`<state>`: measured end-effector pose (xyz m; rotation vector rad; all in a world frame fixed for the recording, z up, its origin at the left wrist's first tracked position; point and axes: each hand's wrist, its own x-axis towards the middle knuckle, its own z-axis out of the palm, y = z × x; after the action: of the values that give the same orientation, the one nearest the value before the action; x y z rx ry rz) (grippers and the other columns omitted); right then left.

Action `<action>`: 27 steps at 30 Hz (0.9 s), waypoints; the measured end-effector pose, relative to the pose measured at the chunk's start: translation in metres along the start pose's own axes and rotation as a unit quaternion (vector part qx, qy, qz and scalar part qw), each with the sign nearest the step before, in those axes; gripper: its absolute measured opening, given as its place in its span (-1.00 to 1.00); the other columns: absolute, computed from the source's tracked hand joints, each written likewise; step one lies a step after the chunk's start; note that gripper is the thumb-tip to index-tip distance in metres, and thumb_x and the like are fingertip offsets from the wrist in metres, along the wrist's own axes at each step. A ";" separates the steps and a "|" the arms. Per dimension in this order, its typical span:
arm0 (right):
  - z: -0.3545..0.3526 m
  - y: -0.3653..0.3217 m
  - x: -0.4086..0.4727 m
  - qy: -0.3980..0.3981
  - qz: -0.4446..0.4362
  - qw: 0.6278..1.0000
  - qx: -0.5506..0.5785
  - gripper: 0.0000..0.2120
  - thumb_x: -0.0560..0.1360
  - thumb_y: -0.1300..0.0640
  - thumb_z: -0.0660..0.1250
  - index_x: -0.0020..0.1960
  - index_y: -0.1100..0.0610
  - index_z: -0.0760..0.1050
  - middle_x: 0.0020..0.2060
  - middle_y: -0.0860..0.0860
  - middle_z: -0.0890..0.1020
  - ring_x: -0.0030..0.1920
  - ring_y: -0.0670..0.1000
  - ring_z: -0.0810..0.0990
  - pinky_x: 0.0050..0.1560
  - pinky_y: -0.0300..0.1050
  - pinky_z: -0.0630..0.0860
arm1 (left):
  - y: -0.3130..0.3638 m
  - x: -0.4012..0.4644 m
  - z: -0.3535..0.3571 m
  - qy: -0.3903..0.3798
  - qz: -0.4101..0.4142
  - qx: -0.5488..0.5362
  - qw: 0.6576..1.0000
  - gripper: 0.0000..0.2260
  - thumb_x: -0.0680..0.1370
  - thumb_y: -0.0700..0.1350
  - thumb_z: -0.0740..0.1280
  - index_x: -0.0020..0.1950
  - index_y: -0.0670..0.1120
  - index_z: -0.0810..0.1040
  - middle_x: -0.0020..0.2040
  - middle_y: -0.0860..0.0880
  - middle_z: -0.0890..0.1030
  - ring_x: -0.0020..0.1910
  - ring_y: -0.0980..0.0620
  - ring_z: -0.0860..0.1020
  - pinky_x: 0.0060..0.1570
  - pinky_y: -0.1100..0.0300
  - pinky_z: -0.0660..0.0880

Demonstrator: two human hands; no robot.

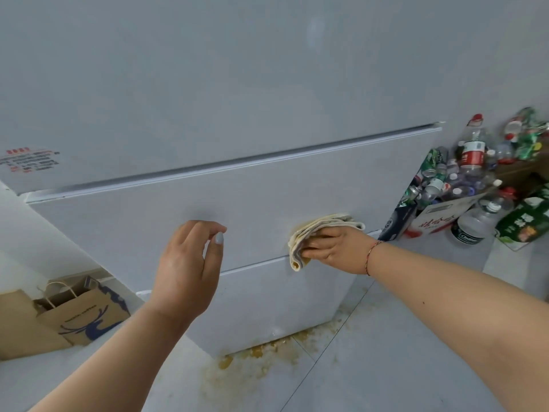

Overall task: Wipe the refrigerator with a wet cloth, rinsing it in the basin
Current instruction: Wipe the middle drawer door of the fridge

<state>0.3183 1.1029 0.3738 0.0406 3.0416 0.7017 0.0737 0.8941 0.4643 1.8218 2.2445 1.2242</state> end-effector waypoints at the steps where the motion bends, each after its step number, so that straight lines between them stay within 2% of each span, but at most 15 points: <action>1: 0.003 0.008 -0.014 -0.009 0.004 1.000 -0.011 -0.61 0.34 0.17 0.46 0.17 0.06 0.60 0.10 -0.06 0.64 0.14 -0.04 0.60 0.24 -0.13 0.42 | 0.004 0.003 0.008 -0.002 0.006 -0.005 1.000 -0.66 0.58 0.00 0.08 0.05 -0.15 0.59 -0.03 0.02 0.57 -0.03 0.07 0.49 -0.03 0.20 0.39; 4: 0.013 0.024 -0.052 -0.025 0.038 0.998 -0.033 -0.69 0.26 0.18 0.51 0.00 0.04 0.66 0.05 -0.16 0.64 0.06 -0.05 0.60 0.03 -0.11 0.39 | 0.014 0.008 0.026 -0.009 0.018 -0.018 1.000 -0.65 0.57 0.02 0.07 0.04 -0.14 0.58 -0.04 0.02 0.56 -0.02 0.06 0.49 -0.01 0.24 0.38; 6: 0.015 0.029 -0.071 -0.037 0.104 0.993 -0.032 -0.72 0.22 0.18 0.54 -0.08 0.01 0.66 0.02 -0.19 0.63 0.03 -0.02 0.56 -0.09 -0.06 0.45 | 0.020 0.010 0.036 -0.014 0.024 -0.022 0.999 -0.65 0.58 0.01 0.08 0.04 -0.15 0.58 -0.05 0.02 0.56 -0.03 0.06 0.49 -0.01 0.23 0.39; 8: 0.024 0.029 -0.090 -0.012 0.185 0.983 -0.009 -0.72 0.22 0.19 0.55 -0.09 0.00 0.67 -0.01 -0.15 0.63 0.00 0.03 0.48 -0.16 -0.03 0.49 | 0.024 0.011 0.045 -0.019 0.032 -0.027 0.999 -0.66 0.58 0.00 0.09 0.03 -0.16 0.58 -0.06 0.01 0.56 -0.03 0.07 0.48 -0.01 0.27 0.37; 11: 0.042 0.024 -0.116 -0.013 0.315 0.947 0.058 -0.68 0.20 0.29 0.55 -0.07 0.08 0.68 -0.02 -0.03 0.65 0.01 0.09 0.41 -0.14 0.05 0.57 | 0.026 0.012 0.055 -0.029 0.033 -0.027 0.999 -0.66 0.58 0.01 0.09 0.03 -0.16 0.59 -0.06 0.01 0.57 -0.03 0.07 0.49 -0.01 0.27 0.37; 12: 0.046 0.022 -0.121 -0.032 0.385 0.916 0.103 -0.66 0.22 0.33 0.53 -0.03 0.11 0.68 0.02 0.03 0.63 0.04 0.13 0.43 -0.06 0.08 0.56 | 0.025 0.011 0.056 -0.033 0.027 -0.030 0.999 -0.65 0.58 0.02 0.09 0.03 -0.15 0.58 -0.06 0.01 0.57 -0.03 0.06 0.49 0.00 0.24 0.38; 13: 0.048 0.020 -0.126 -0.033 0.475 0.863 0.167 -0.65 0.28 0.35 0.48 0.04 0.13 0.65 0.10 0.10 0.59 0.08 0.16 0.45 0.06 0.08 0.52 | 0.026 0.010 0.058 -0.037 0.020 -0.034 0.999 -0.65 0.57 0.03 0.09 0.03 -0.14 0.58 -0.06 0.02 0.56 -0.03 0.06 0.49 0.00 0.20 0.40; 14: 0.047 0.018 -0.128 -0.006 0.589 0.766 0.259 -0.66 0.35 0.34 0.42 0.11 0.15 0.60 0.17 0.15 0.51 0.11 0.18 0.45 0.14 0.04 0.46 | 0.027 0.009 0.059 -0.041 0.014 -0.038 0.998 -0.64 0.57 0.04 0.08 0.03 -0.13 0.58 -0.06 0.03 0.56 -0.03 0.07 0.49 0.00 0.18 0.40; 16: 0.037 0.013 -0.130 0.078 0.757 0.501 0.412 -0.79 0.48 0.27 0.35 0.10 0.12 0.50 0.15 0.20 0.45 0.09 0.18 0.49 0.07 -0.03 0.44 | 0.027 0.006 0.061 -0.050 0.004 -0.044 0.998 -0.64 0.56 0.06 0.08 0.03 -0.11 0.58 -0.07 0.06 0.56 -0.04 0.07 0.50 -0.02 0.17 0.40; 17: 0.035 0.010 -0.129 0.137 0.779 0.378 0.481 -0.82 0.52 0.26 0.33 0.10 0.13 0.50 0.11 0.22 0.49 0.09 0.20 0.53 0.00 -0.05 0.46 | 0.026 0.004 0.062 -0.055 0.002 -0.043 0.998 -0.65 0.56 0.06 0.08 0.02 -0.10 0.58 -0.07 0.07 0.56 -0.04 0.07 0.51 -0.03 0.18 0.40; 18: 0.034 0.007 -0.125 0.180 0.778 0.303 0.521 -0.80 0.54 0.28 0.29 0.15 0.14 0.53 0.10 0.22 0.53 0.12 0.23 0.54 -0.02 -0.05 0.49 | 0.026 0.002 0.063 -0.061 -0.001 -0.043 0.997 -0.65 0.56 0.06 0.08 0.02 -0.09 0.58 -0.07 0.08 0.56 -0.04 0.07 0.51 -0.04 0.19 0.40; 21: 0.023 -0.003 -0.097 0.267 0.744 0.170 0.589 -0.59 0.57 0.36 0.20 0.39 0.14 0.41 0.27 0.20 0.49 0.24 0.25 0.49 0.20 0.10 0.48 | 0.025 -0.004 0.063 -0.079 -0.011 -0.047 0.996 -0.64 0.56 0.08 0.07 0.02 -0.08 0.58 -0.07 0.10 0.56 -0.04 0.07 0.52 -0.04 0.21 0.41; 23: 0.015 -0.004 -0.067 0.303 0.709 0.090 0.631 -0.57 0.59 0.38 0.16 0.44 0.21 0.32 0.31 0.25 0.45 0.25 0.26 0.48 0.19 0.14 0.46 | 0.024 -0.007 0.061 -0.080 -0.021 -0.049 0.995 -0.63 0.56 0.10 0.07 0.02 -0.07 0.58 -0.07 0.11 0.56 -0.03 0.08 0.52 -0.03 0.21 0.40; 25: 0.007 -0.007 -0.034 0.300 0.695 0.071 0.650 -0.71 0.59 0.38 0.10 0.28 0.31 0.40 0.26 0.37 0.44 0.12 0.27 0.54 0.21 0.16 0.44 | 0.021 -0.010 0.055 -0.078 -0.039 -0.054 0.995 -0.64 0.56 0.10 0.07 0.02 -0.06 0.58 -0.06 0.12 0.55 -0.02 0.09 0.51 -0.02 0.22 0.38; 27: -0.002 -0.014 -0.003 0.294 0.692 0.054 0.657 -0.82 0.60 0.32 0.08 -0.07 0.14 0.41 0.00 0.23 0.52 -0.19 0.09 0.52 0.24 0.09 0.43 | 0.014 -0.015 0.047 -0.075 -0.060 -0.052 0.994 -0.69 0.57 0.05 0.10 0.02 -0.07 0.58 -0.05 0.12 0.55 -0.01 0.09 0.51 -0.03 0.24 0.37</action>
<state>0.3210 1.0894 0.3698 -1.5219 -0.4807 1.5265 0.1117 0.9079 0.4327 1.6570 2.1324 1.1211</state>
